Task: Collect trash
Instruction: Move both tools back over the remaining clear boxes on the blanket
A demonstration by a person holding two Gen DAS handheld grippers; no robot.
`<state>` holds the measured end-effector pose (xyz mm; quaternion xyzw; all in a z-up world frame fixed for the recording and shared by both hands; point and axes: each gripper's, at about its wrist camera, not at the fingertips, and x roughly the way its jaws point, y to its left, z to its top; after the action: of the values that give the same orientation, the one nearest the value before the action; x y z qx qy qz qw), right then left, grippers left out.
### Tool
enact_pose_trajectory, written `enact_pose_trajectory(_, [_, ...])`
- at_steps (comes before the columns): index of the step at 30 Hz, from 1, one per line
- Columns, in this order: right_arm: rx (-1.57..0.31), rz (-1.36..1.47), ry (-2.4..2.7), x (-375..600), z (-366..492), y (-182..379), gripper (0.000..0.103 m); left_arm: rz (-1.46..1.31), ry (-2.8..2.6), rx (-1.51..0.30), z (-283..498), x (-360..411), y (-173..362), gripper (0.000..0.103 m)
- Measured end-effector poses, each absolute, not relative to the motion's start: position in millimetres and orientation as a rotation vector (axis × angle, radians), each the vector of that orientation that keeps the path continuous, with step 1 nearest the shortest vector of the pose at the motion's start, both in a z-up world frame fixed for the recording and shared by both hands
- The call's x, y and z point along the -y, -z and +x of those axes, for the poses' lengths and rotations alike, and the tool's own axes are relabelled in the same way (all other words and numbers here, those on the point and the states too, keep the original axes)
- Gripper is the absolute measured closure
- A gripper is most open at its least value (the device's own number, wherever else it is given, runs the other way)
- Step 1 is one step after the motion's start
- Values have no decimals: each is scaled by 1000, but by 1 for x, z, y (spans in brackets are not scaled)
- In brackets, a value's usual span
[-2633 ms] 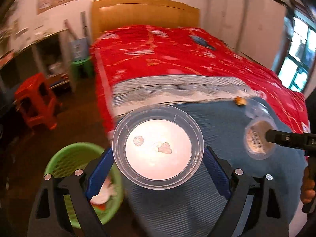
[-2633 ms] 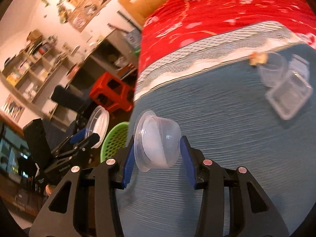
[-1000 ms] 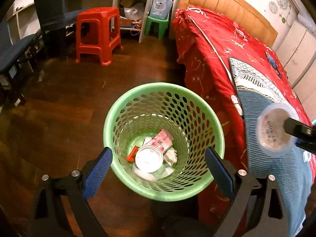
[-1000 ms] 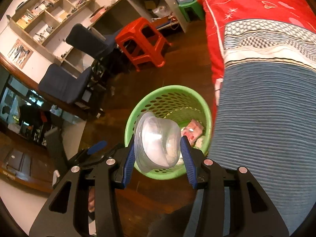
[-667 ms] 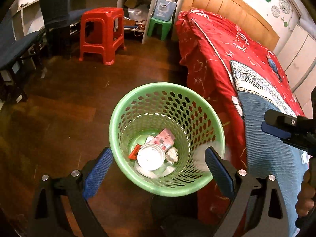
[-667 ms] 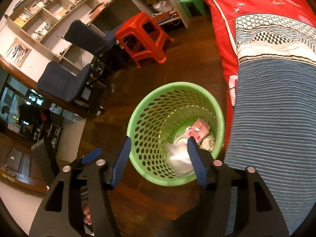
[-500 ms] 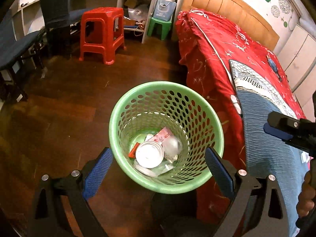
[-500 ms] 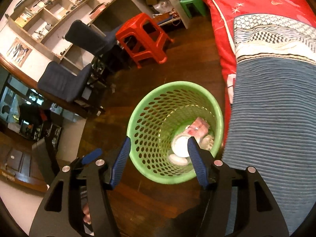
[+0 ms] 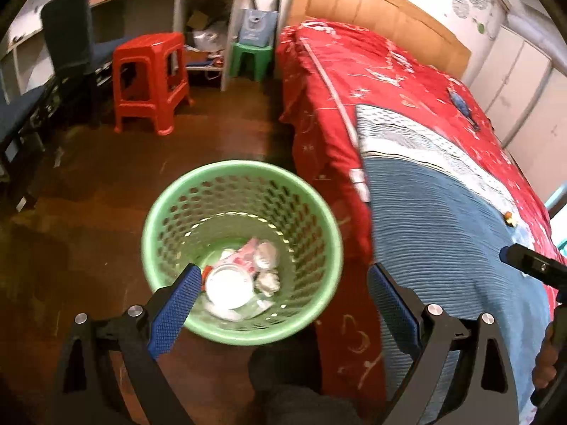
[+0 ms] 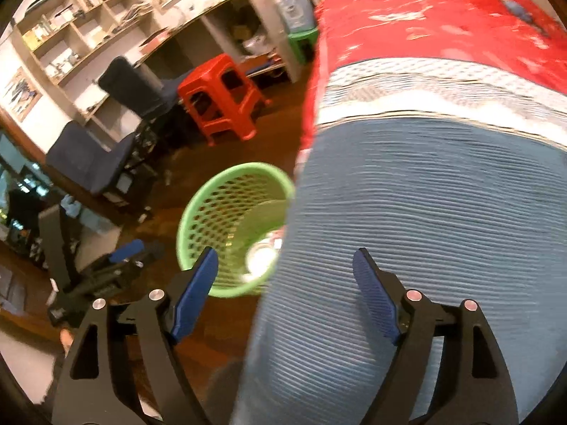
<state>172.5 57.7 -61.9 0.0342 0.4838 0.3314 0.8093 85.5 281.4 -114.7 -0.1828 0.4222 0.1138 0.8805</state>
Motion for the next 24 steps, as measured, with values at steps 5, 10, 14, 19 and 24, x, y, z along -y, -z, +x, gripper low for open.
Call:
enact_pose_trajectory(5, [-1011, 111, -610, 8, 177, 57, 23, -342, -163, -872, 105, -241, 101, 12])
enact_pose_trajectory(10, [-984, 138, -504, 71, 183, 50, 23, -307, -93, -873, 122, -203, 92, 12])
enact_pose_trajectory(14, [-973, 178, -422, 117, 192, 46, 23, -272, -52, -882, 135, -172, 86, 12])
enact_pose_trajectory(19, [-969, 229, -294, 177, 216, 42, 23, -249, -13, -891, 146, -142, 84, 12])
enact_pose_trajectory(24, [-991, 317, -175, 234, 243, 47, 24, -219, 27, -904, 158, -117, 83, 12])
